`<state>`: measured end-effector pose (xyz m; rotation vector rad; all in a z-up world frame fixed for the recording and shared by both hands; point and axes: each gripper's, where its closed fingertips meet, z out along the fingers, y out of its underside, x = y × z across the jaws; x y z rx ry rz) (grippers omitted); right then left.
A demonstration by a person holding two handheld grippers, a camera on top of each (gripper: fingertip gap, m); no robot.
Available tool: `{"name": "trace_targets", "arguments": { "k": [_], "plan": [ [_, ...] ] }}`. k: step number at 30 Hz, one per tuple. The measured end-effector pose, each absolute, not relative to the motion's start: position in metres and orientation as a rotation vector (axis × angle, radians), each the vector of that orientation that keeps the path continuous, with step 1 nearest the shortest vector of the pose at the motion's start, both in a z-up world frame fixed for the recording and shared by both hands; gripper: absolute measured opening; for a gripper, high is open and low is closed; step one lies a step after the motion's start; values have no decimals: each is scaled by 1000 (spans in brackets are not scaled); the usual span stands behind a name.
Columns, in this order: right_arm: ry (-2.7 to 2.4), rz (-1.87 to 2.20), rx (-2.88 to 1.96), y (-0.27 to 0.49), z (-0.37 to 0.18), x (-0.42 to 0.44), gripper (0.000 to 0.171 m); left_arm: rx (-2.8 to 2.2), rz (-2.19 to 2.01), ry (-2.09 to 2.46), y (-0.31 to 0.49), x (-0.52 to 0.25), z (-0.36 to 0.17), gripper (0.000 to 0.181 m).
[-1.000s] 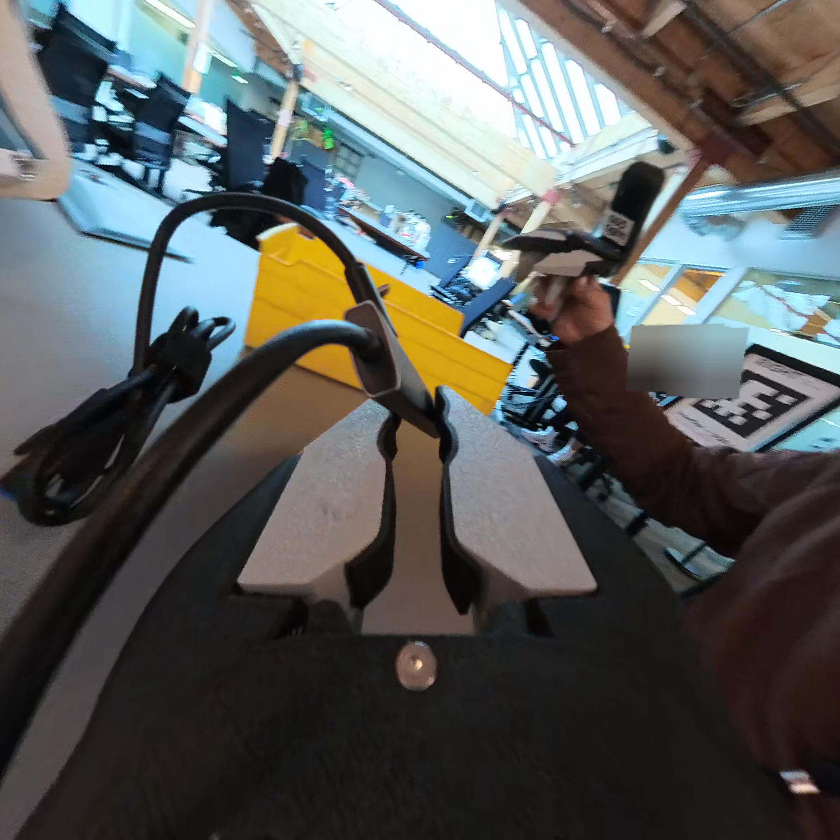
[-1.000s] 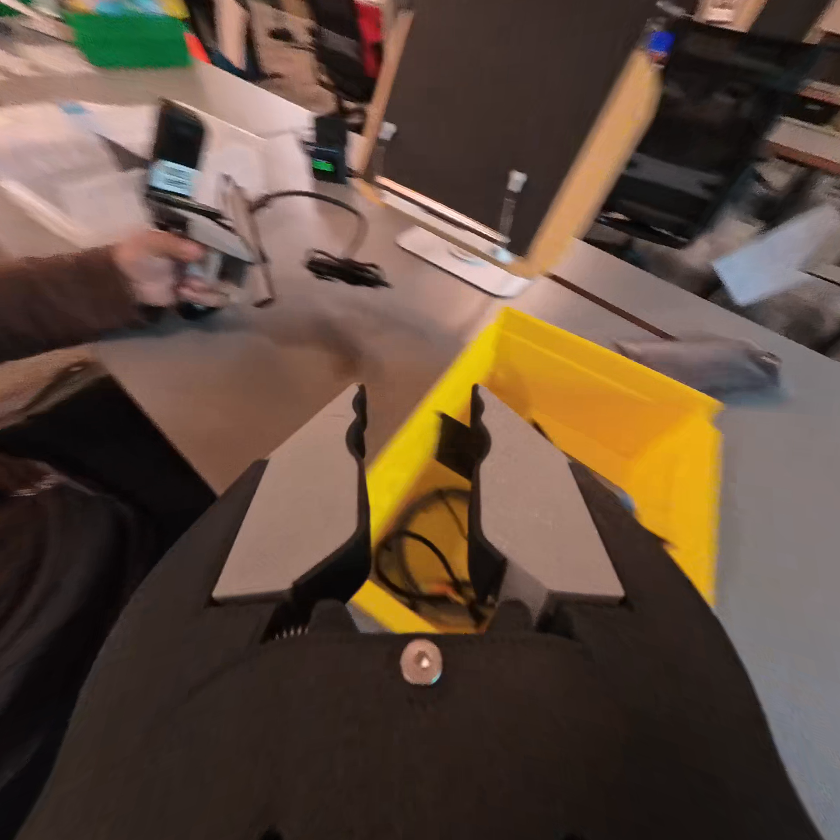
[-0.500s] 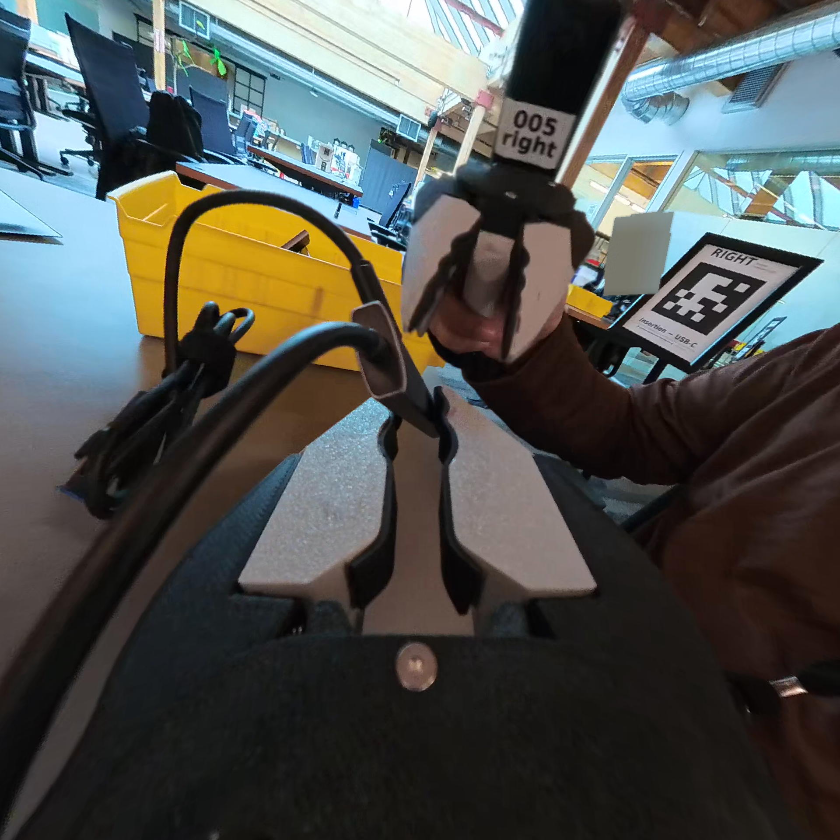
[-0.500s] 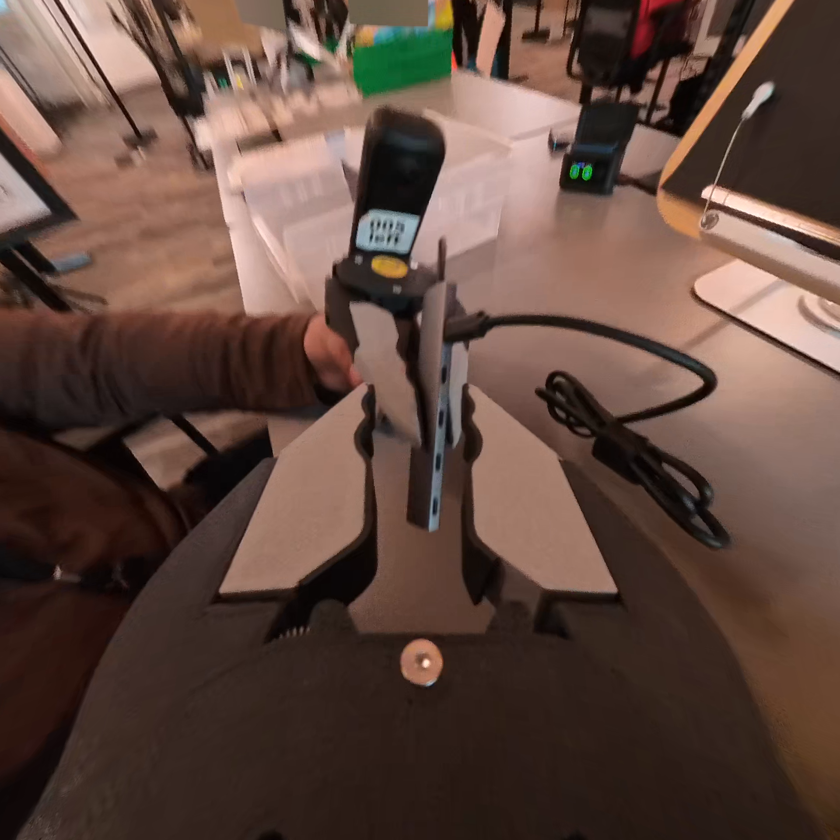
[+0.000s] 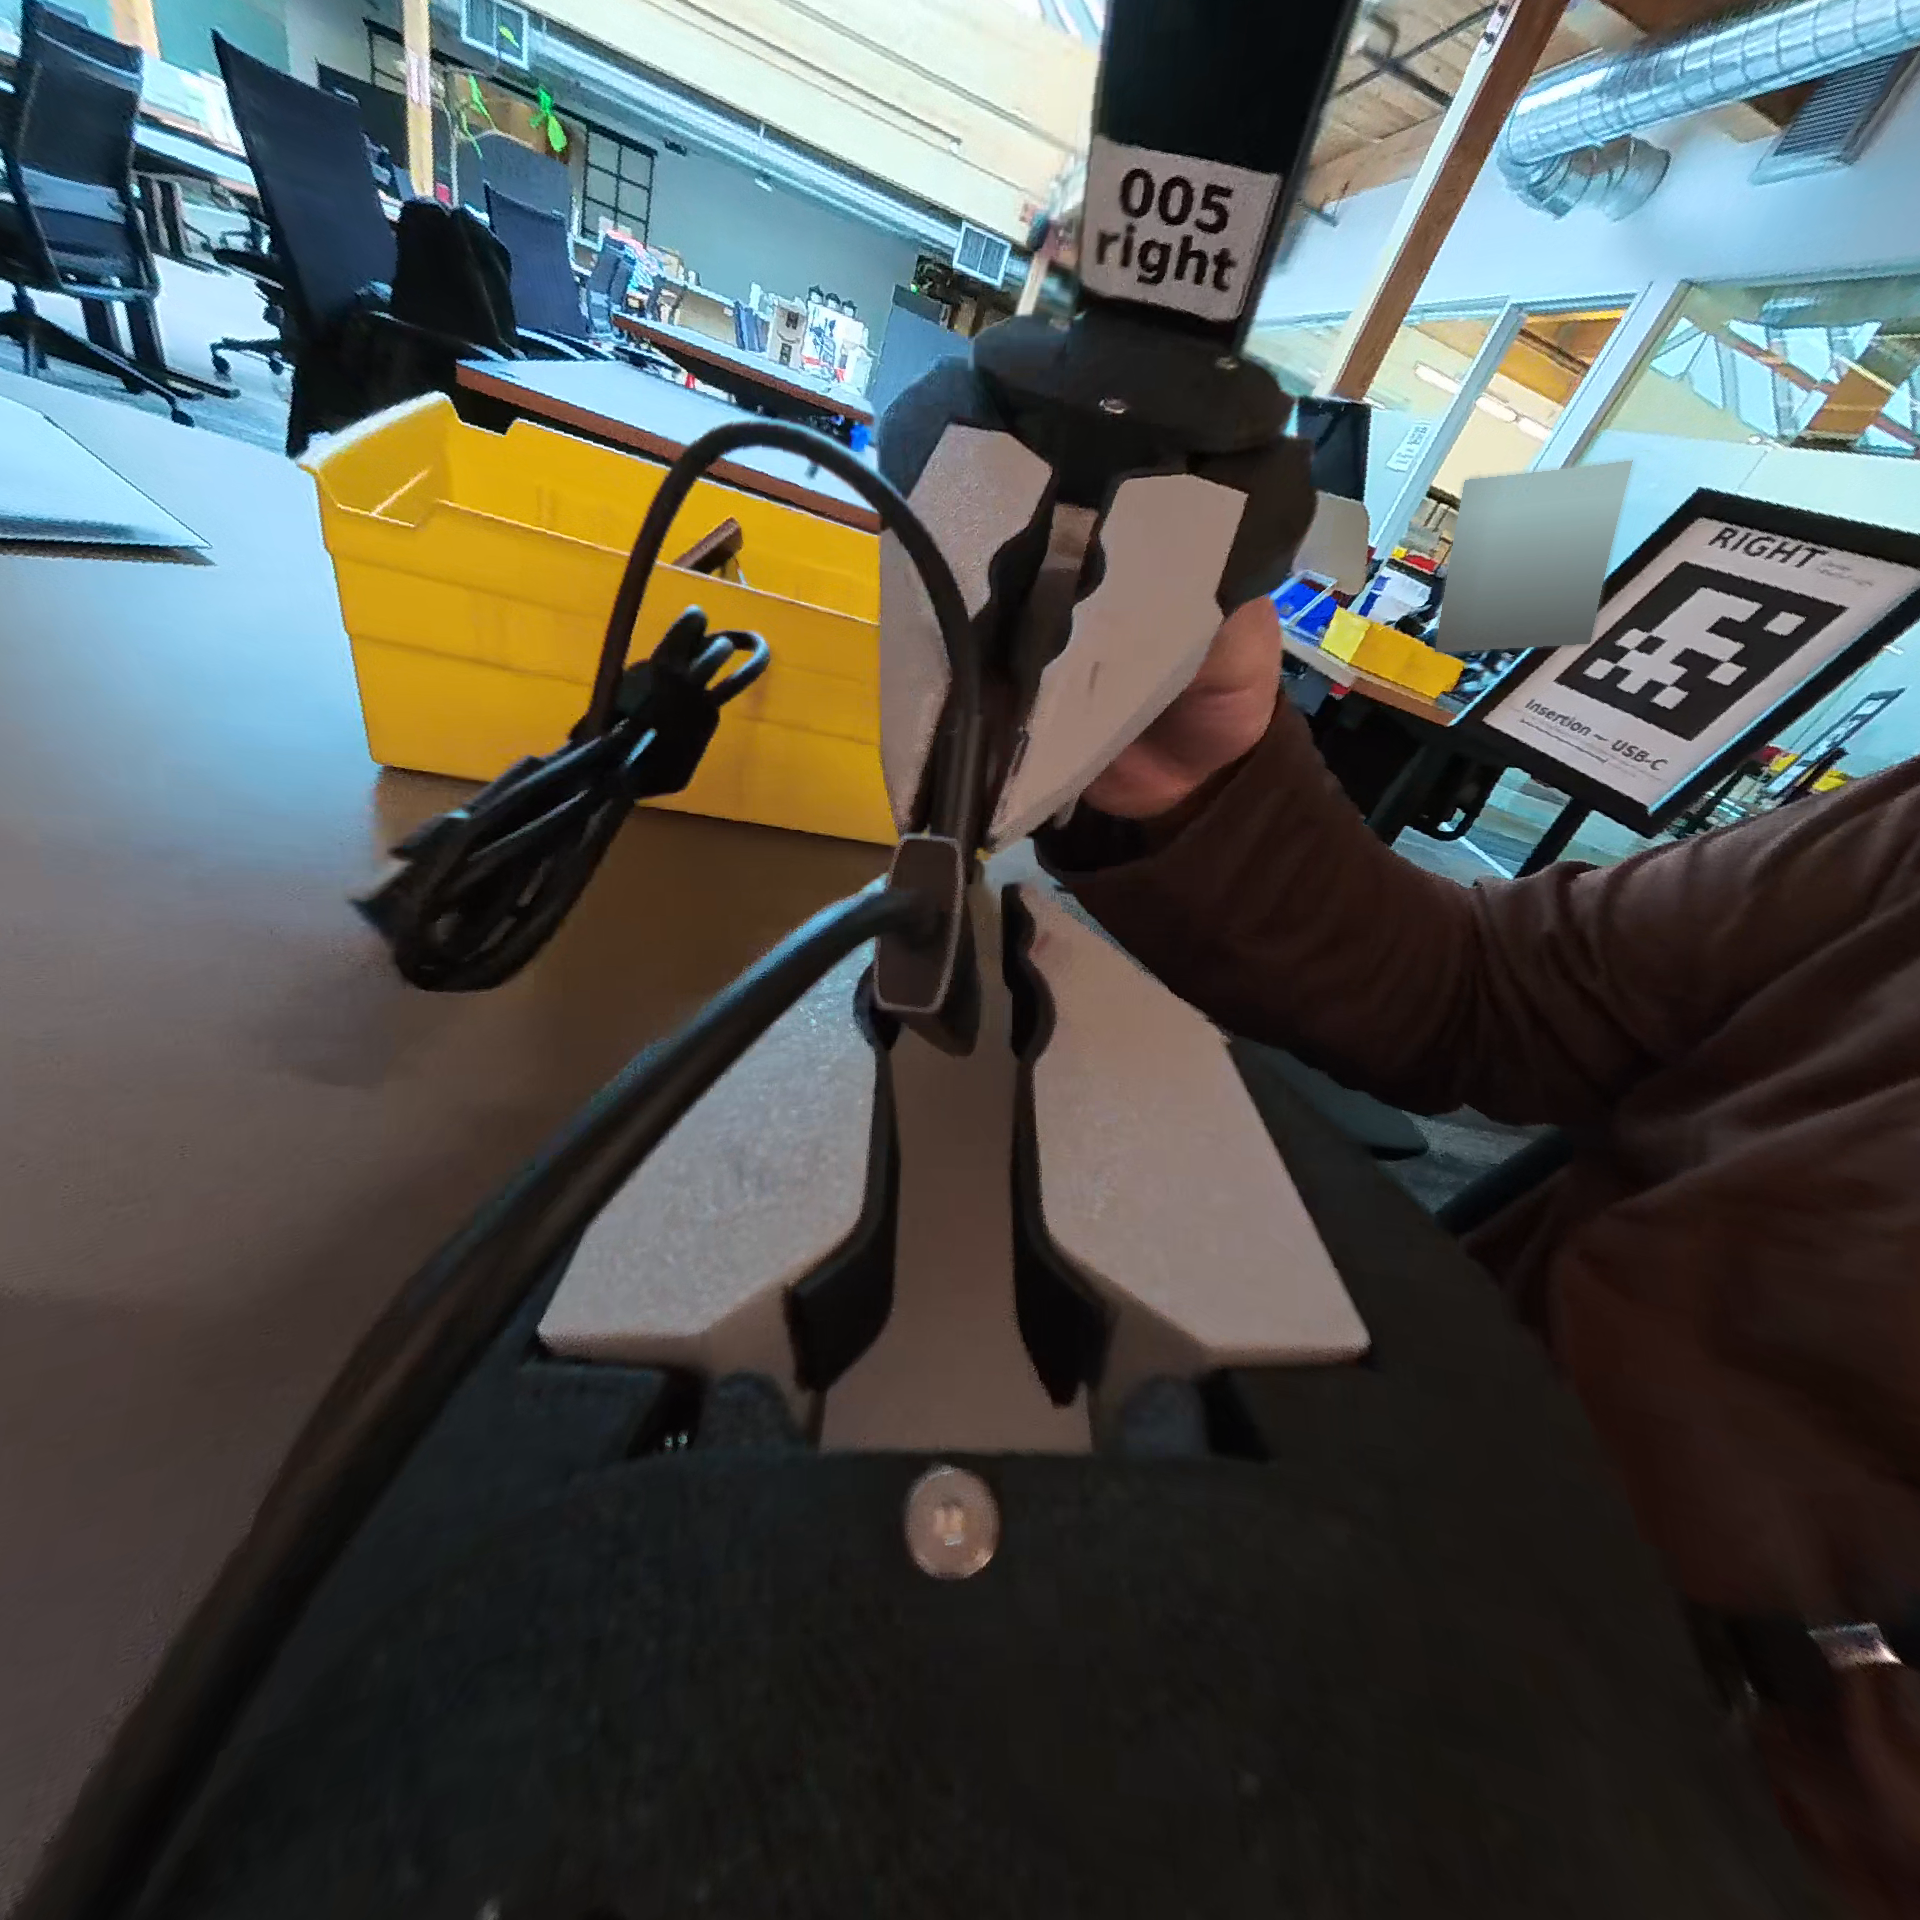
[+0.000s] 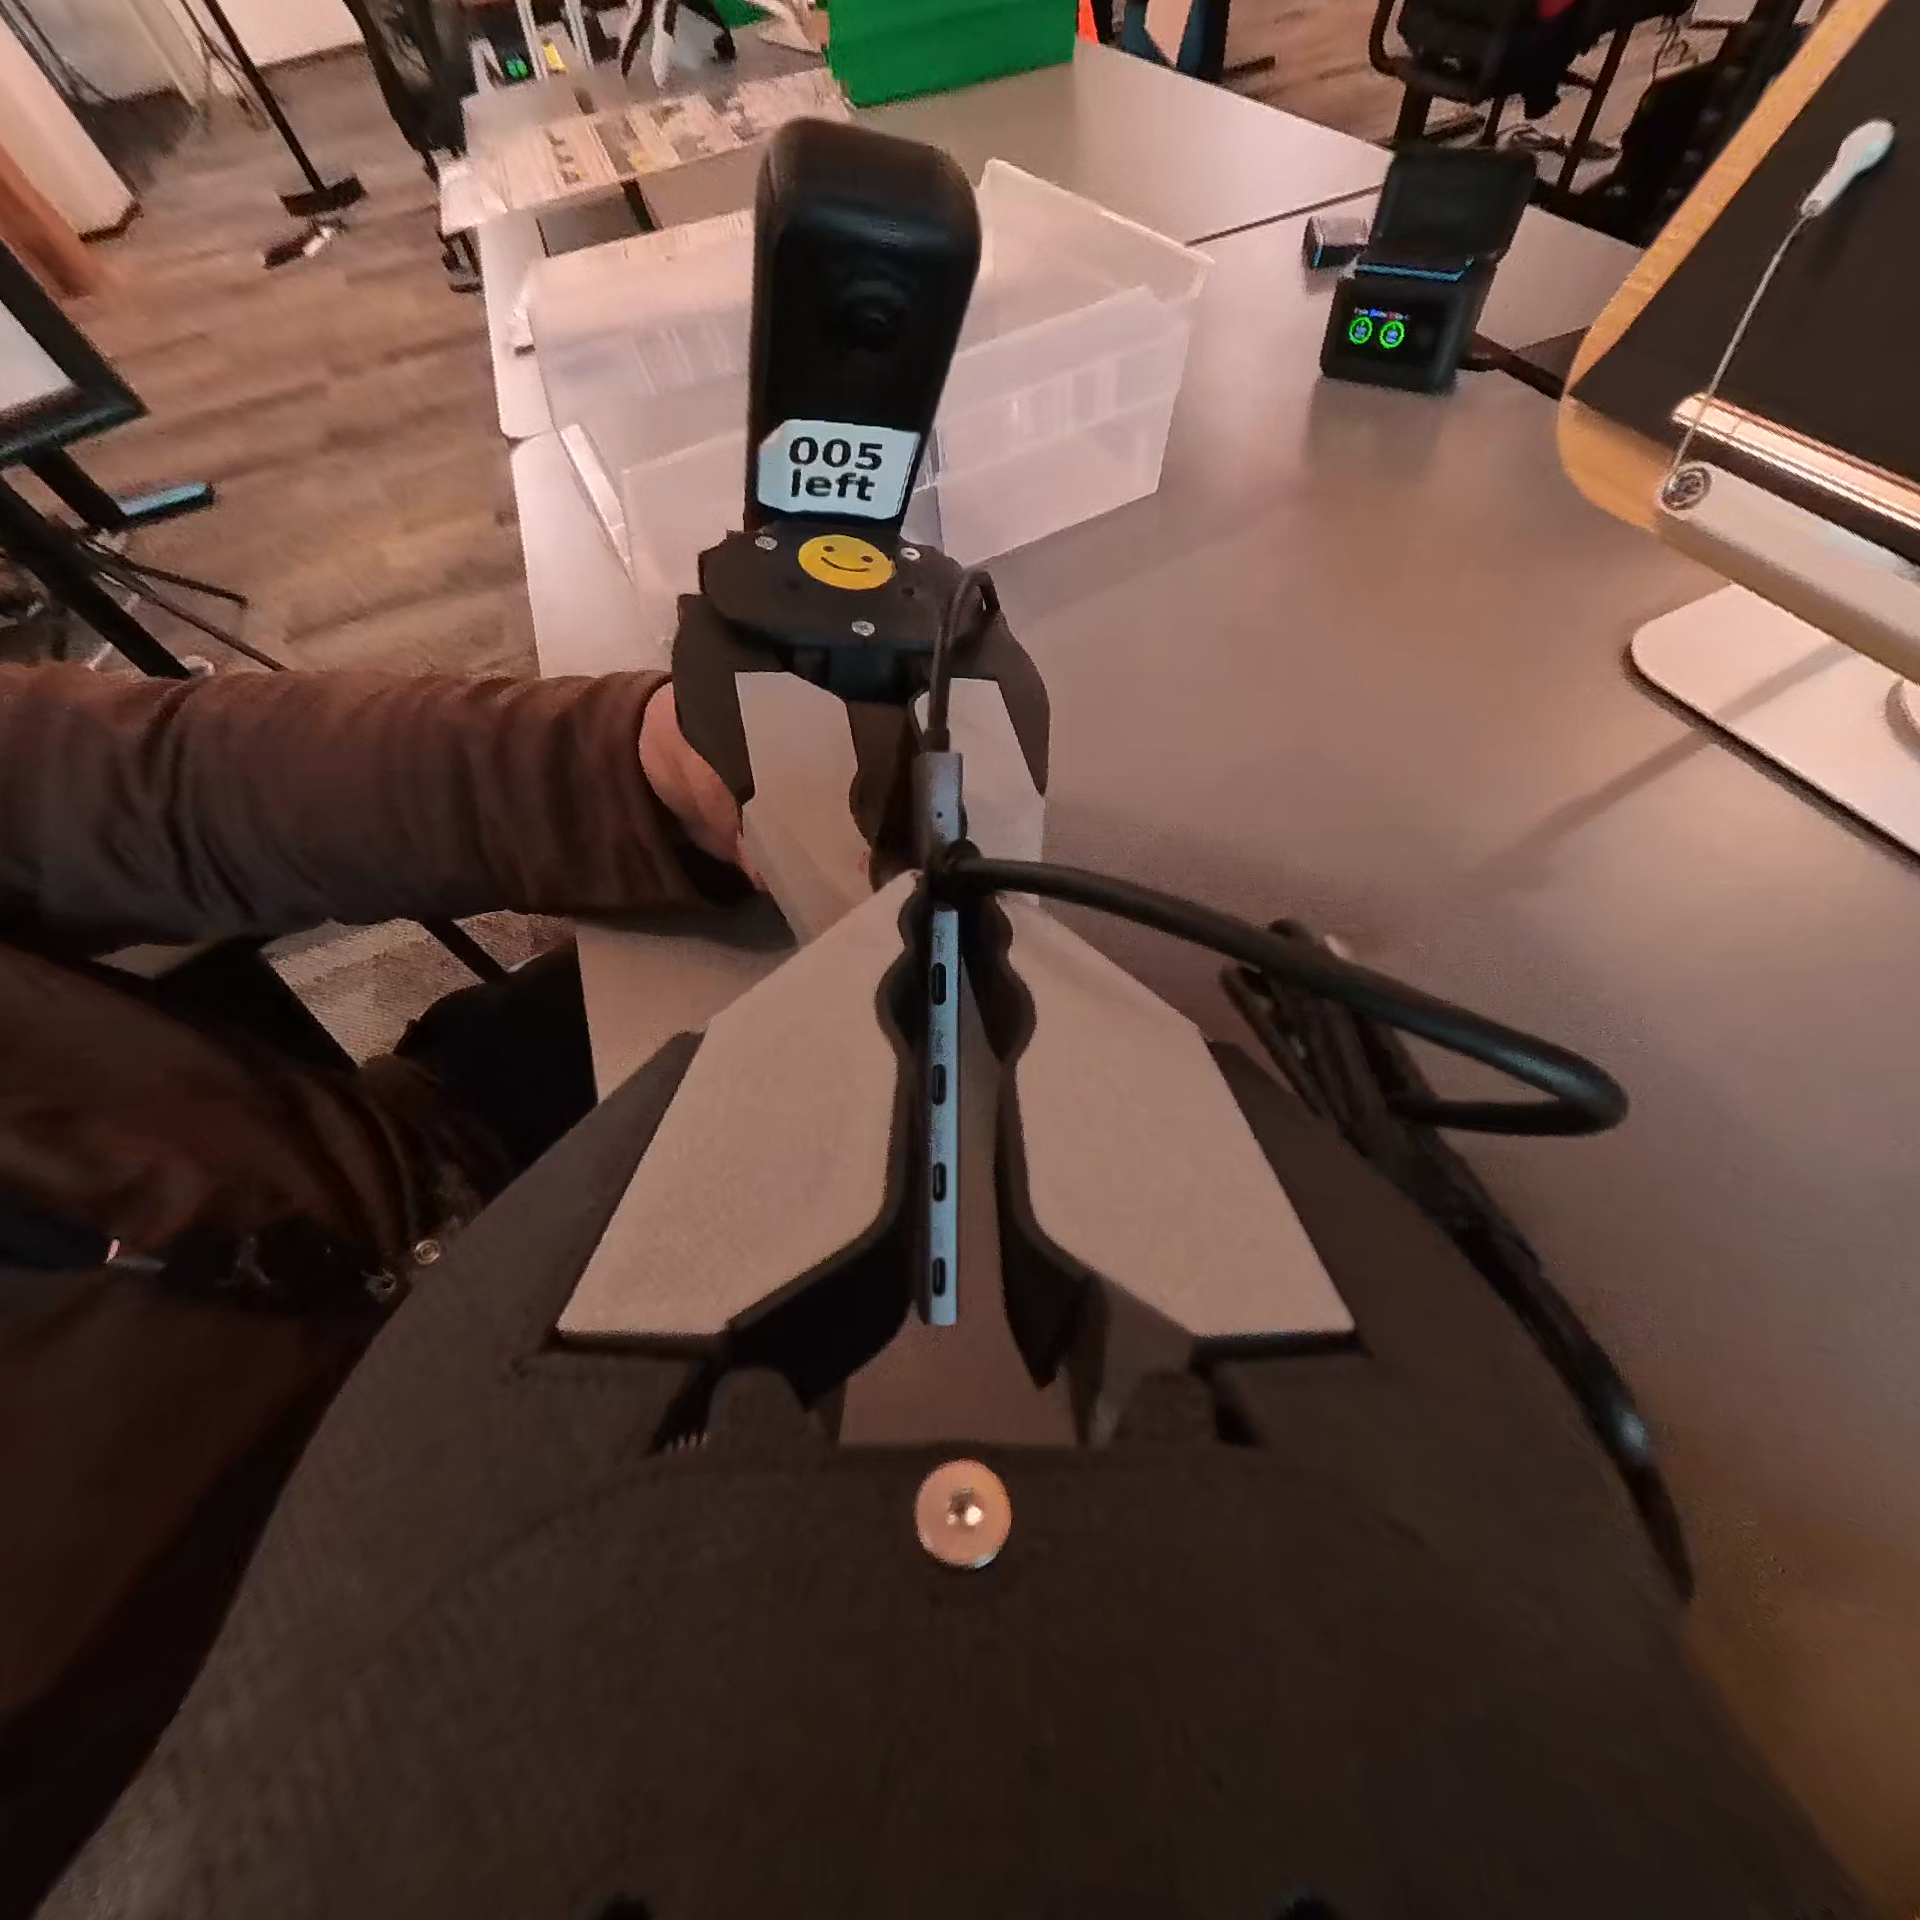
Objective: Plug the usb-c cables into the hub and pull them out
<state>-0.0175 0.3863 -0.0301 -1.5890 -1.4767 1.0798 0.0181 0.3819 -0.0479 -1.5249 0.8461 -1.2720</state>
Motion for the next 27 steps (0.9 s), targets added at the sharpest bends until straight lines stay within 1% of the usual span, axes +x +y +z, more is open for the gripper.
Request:
{"name": "trace_targets", "arguments": {
  "k": [5, 10, 14, 17, 19, 22, 27],
  "plan": [
    [-1490, 1023, -1599, 386, -24, -10, 5, -1511, -1256, 864, 379, 19, -46, 19],
    [-1506, 1024, -1601, 382, -23, -1, 4, -1487, -1287, 837, 379, 16, -40, 16],
    [-1532, 1066, -1611, 378, -27, 0, 3, -1469, -1231, 870, 378, 16, -42, 8],
    [-1478, 1190, -1568, 378, -19, -2, 5, -1408, -1137, 885, 377, 13, -33, 9],
    [-1421, 1235, -1502, 381, -12, -5, 5, -1383, -1203, 828, 377, 9, -25, 9],
    [-1380, 1200, -1421, 385, -10, -9, 6, -1373, -1274, 774, 380, 5, -21, 8],
    [-1311, 1187, -1370, 391, -4, -15, 8, -1356, -1278, 717, 385, 1, -17, 9]
  ]
}}
